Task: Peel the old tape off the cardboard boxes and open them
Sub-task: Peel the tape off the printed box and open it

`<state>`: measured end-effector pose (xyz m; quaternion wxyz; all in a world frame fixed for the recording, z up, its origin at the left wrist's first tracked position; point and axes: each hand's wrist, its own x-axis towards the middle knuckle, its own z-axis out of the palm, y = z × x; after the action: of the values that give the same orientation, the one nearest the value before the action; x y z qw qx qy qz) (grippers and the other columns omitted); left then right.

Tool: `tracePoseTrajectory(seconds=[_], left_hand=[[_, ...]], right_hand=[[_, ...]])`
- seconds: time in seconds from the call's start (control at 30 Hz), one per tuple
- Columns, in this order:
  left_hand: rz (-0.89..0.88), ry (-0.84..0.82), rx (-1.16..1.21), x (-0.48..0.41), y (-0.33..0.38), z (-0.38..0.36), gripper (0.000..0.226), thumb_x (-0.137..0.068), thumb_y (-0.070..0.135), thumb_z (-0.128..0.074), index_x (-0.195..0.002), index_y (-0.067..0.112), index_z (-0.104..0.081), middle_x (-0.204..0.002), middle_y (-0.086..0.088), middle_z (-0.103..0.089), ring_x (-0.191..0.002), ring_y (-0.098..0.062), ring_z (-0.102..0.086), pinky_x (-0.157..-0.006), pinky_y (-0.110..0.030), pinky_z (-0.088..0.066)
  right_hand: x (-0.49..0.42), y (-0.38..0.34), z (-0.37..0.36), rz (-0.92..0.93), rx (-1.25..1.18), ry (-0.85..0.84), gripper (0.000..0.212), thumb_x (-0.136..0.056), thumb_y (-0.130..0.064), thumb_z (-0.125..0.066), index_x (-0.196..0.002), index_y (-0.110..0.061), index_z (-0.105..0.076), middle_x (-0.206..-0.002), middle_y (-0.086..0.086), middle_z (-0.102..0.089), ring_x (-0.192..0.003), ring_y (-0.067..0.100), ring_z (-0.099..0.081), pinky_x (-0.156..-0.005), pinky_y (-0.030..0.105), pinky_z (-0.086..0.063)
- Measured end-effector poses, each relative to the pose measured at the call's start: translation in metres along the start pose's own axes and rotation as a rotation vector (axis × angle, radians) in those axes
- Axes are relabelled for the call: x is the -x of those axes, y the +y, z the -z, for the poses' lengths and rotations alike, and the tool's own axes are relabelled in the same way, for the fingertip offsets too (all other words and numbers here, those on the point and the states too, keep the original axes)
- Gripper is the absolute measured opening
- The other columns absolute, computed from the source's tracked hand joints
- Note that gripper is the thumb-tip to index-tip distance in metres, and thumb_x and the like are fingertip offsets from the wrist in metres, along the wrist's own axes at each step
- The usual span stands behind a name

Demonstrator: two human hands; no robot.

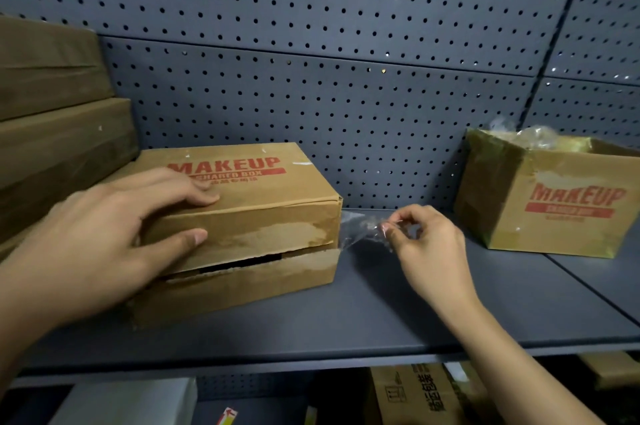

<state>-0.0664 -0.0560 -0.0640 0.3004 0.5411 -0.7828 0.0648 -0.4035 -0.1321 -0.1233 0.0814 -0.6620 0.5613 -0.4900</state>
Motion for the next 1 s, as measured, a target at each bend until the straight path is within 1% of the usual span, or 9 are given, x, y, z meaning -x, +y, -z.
tracePoseTrajectory(seconds=[0.17, 0.27, 0.33, 0.4, 0.5, 0.6, 0.7, 0.87, 1.0], left_hand=[[0.023, -0.041, 0.034, 0.005, -0.037, 0.002, 0.056, -0.081, 0.074, -0.053, -0.131, 0.048, -0.056, -0.138, 0.034, -0.048, -0.131, -0.006, -0.049, -0.100, -0.048, -0.046], [-0.035, -0.063, -0.021, 0.024, -0.083, -0.009, 0.076, -0.082, 0.059, -0.062, -0.151, 0.040, -0.036, -0.147, 0.030, -0.040, -0.138, -0.007, -0.041, -0.104, -0.051, -0.044], [-0.030, -0.033, -0.010, 0.024, -0.060, -0.004, 0.056, -0.077, 0.062, -0.068, -0.129, 0.046, -0.055, -0.139, 0.029, -0.049, -0.131, -0.015, -0.049, -0.104, -0.057, -0.042], [0.020, 0.095, -0.096, 0.009, -0.009, 0.003, 0.038, -0.072, 0.063, -0.055, -0.109, 0.053, -0.053, -0.125, 0.025, -0.058, -0.115, -0.020, -0.059, -0.095, -0.058, -0.048], [0.084, 0.083, -0.155, -0.004, 0.030, 0.002, 0.029, -0.078, 0.067, -0.046, -0.099, 0.046, -0.045, -0.109, 0.016, -0.058, -0.091, -0.024, -0.062, -0.076, -0.050, -0.055], [0.135, 0.016, -0.217, -0.008, 0.045, -0.002, 0.037, -0.080, 0.071, -0.035, -0.102, 0.043, -0.045, -0.106, 0.015, -0.054, -0.086, -0.016, -0.056, -0.069, -0.038, -0.052], [0.139, 0.007, -0.263, -0.011, 0.061, -0.007, 0.040, -0.084, 0.065, -0.037, -0.114, 0.041, -0.048, -0.118, 0.014, -0.055, -0.097, -0.016, -0.057, -0.075, -0.036, -0.049], [0.152, -0.009, -0.308, -0.020, 0.069, -0.014, 0.050, -0.081, 0.065, -0.027, -0.118, 0.038, -0.047, -0.122, 0.013, -0.054, -0.106, -0.019, -0.059, -0.081, -0.039, -0.052], [0.117, 0.049, -0.359, -0.016, 0.065, -0.018, 0.045, -0.080, 0.069, -0.032, -0.105, 0.036, -0.049, -0.106, 0.013, -0.055, -0.092, -0.019, -0.060, -0.065, -0.033, -0.045]], right_hand=[[-0.008, 0.012, 0.008, -0.047, 0.008, 0.087, 0.018, -0.091, -0.016, -0.067, -0.075, -0.022, -0.061, -0.078, -0.005, -0.063, -0.076, 0.010, -0.059, -0.068, 0.030, -0.043], [-0.012, 0.021, 0.019, -0.066, 0.050, 0.087, 0.018, -0.092, -0.019, -0.066, -0.076, -0.022, -0.059, -0.081, -0.003, -0.066, -0.081, 0.011, -0.061, -0.068, 0.030, -0.041], [-0.008, 0.019, 0.017, -0.040, 0.048, 0.050, 0.017, -0.092, -0.023, -0.067, -0.077, -0.026, -0.060, -0.086, -0.005, -0.066, -0.084, 0.010, -0.062, -0.071, 0.034, -0.047], [-0.001, 0.011, 0.012, -0.012, 0.047, 0.028, 0.014, -0.092, -0.026, -0.068, -0.079, -0.028, -0.061, -0.089, -0.010, -0.065, -0.087, 0.011, -0.061, -0.075, 0.036, -0.050], [0.000, 0.003, 0.004, 0.005, 0.039, -0.012, 0.012, -0.092, -0.027, -0.067, -0.082, -0.031, -0.063, -0.089, -0.010, -0.065, -0.084, 0.013, -0.061, -0.073, 0.036, -0.050], [0.002, -0.006, -0.005, -0.033, -0.084, -0.081, 0.013, -0.092, -0.025, -0.068, -0.080, -0.028, -0.065, -0.080, -0.007, -0.067, -0.071, 0.013, -0.060, -0.066, 0.029, -0.047], [0.006, -0.019, -0.011, -0.080, -0.204, -0.121, 0.013, -0.091, -0.019, -0.069, -0.079, -0.023, -0.066, -0.071, -0.002, -0.067, -0.063, 0.014, -0.060, -0.061, 0.023, -0.047], [0.008, -0.025, -0.023, -0.143, -0.285, -0.178, 0.010, -0.092, -0.016, -0.068, -0.082, -0.019, -0.069, -0.074, -0.003, -0.071, -0.075, 0.015, -0.067, -0.079, 0.038, -0.057], [0.010, -0.027, -0.025, -0.134, -0.347, -0.202, 0.012, -0.094, -0.013, -0.064, -0.086, -0.017, -0.073, -0.076, -0.006, -0.072, -0.074, 0.007, -0.065, -0.081, 0.033, -0.055]])
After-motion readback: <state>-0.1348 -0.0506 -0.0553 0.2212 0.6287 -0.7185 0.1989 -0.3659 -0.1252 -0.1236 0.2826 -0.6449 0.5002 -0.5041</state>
